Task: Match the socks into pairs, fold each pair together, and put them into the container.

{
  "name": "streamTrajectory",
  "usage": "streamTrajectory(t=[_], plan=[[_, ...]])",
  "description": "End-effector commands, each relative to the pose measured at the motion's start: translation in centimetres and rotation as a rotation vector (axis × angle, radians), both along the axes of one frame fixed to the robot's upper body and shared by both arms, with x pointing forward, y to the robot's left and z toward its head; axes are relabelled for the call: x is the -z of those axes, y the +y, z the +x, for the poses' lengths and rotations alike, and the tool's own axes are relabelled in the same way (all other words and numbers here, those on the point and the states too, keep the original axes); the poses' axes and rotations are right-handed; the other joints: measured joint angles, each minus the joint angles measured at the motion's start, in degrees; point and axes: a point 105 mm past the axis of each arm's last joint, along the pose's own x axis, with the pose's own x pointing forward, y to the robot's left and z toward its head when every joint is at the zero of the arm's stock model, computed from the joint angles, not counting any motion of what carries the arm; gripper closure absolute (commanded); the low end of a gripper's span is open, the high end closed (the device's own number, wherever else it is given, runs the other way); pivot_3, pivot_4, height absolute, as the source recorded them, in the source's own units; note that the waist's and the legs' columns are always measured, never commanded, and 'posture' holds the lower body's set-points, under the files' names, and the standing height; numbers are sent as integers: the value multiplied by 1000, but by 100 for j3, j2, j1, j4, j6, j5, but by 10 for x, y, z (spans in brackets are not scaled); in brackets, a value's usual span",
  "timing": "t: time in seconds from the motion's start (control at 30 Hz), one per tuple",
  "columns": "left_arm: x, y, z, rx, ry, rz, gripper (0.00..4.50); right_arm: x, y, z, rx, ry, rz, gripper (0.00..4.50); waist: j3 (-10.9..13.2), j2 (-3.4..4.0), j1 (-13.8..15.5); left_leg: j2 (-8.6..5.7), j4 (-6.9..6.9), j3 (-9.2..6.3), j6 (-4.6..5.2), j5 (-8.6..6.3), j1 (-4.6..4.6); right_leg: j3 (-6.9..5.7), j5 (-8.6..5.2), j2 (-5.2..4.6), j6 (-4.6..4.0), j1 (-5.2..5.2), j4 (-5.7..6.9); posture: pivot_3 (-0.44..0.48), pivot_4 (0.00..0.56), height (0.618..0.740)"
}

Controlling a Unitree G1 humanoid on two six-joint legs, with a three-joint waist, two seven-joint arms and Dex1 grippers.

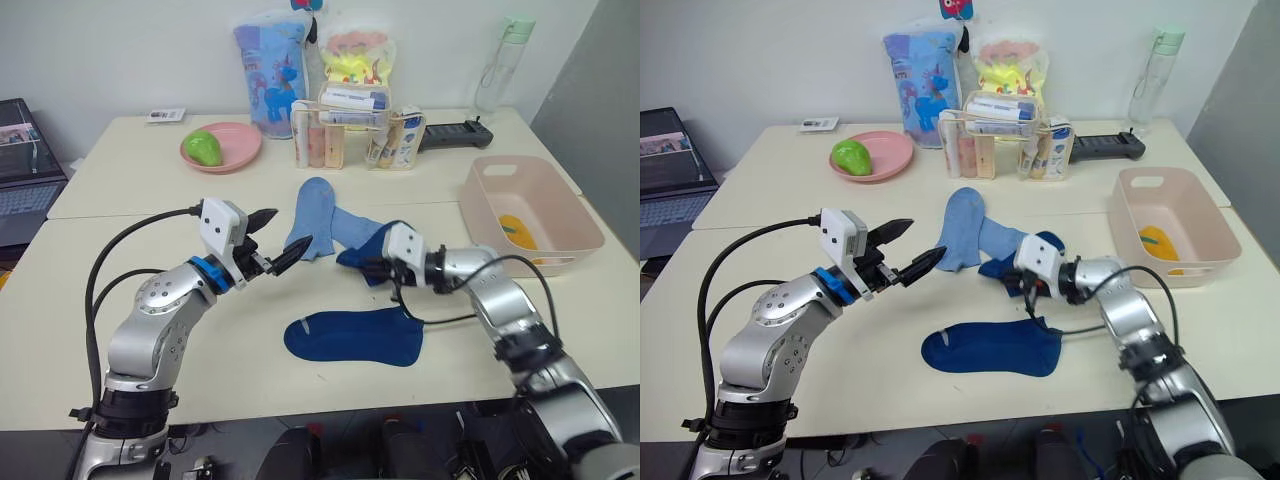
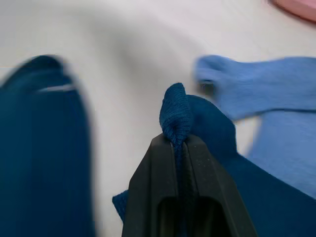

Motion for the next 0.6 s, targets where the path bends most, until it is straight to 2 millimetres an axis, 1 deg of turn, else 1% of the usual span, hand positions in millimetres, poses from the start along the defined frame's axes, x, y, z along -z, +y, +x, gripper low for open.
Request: streamTrajectory(t=[0.03, 0.07, 0.13, 0.2, 0.27, 0.33, 0.4, 0.5, 0.53, 0.6], plan=[[-5, -5, -1, 48, -16, 4, 0, -18, 11, -39, -194, -27, 32, 4475, 0, 0, -2, -1, 0, 0, 0, 0, 0, 1, 0, 0, 0, 0, 0, 0, 150, 740], [-2, -6, 0, 53, 14, 9, 0, -19, 10, -48, -227, -10, 30, 4475, 1, -1, -2, 0, 0, 0, 0, 0, 0, 0, 0, 0, 0, 0, 0, 0, 150, 740], [-5, -11, -1, 84, -15, 17, 0, -17, 5, -64, -275, 49, 0, 4475, 1, -1, -2, 2, 1, 0, 0, 0, 0, 0, 0, 0, 0, 0, 1, 0, 150, 740], [3, -16, 0, 110, -3, 65, 0, -12, 1, -77, -311, 96, -24, 4475, 0, -2, 15, 2, 2, -3, 0, 0, 1, -3, 0, 0, 0, 2, 0, 0, 150, 740], [12, -26, -1, 158, 19, 101, 0, -4, -4, -88, -335, 146, -49, 4475, 0, -3, 48, 1, 2, -6, 0, 0, 1, -6, 0, -1, 0, 6, -4, 0, 150, 740], [19, -38, -2, 215, 31, 138, 0, 4, -9, -91, -337, 160, -80, 4475, 0, -3, 84, -1, 2, -4, 0, 0, 1, -3, 0, -2, 0, 6, -6, 0, 150, 740], [27, -49, -2, 269, 50, 177, 0, 8, -9, -85, -301, 151, -75, 4475, 1, -4, 104, -1, 6, -2, 0, 0, 1, -2, 0, -2, 0, 7, -4, 0, 150, 740], [42, -64, 5, 324, 53, 254, 0, 11, -13, -80, -266, 130, -79, 3588, 0, -4, 145, -1, 8, -3, 0, 0, 2, -5, 0, -2, 0, 9, -1, 0, 150, 740], [46, -69, 5, 354, 54, 274, 0, 9, -15, -80, -255, 136, -70, 3314, 1, -5, 150, -1, 8, -3, 0, 0, 2, -5, 0, -2, 0, 9, -1, 0, 150, 740], [52, -80, 9, 394, 48, 313, 0, 2, -19, -84, -226, 176, -58, 2592, 1, -5, 153, -1, 8, -1, 0, 0, 0, -4, 0, -2, 0, 7, -3, 0, 150, 740]])
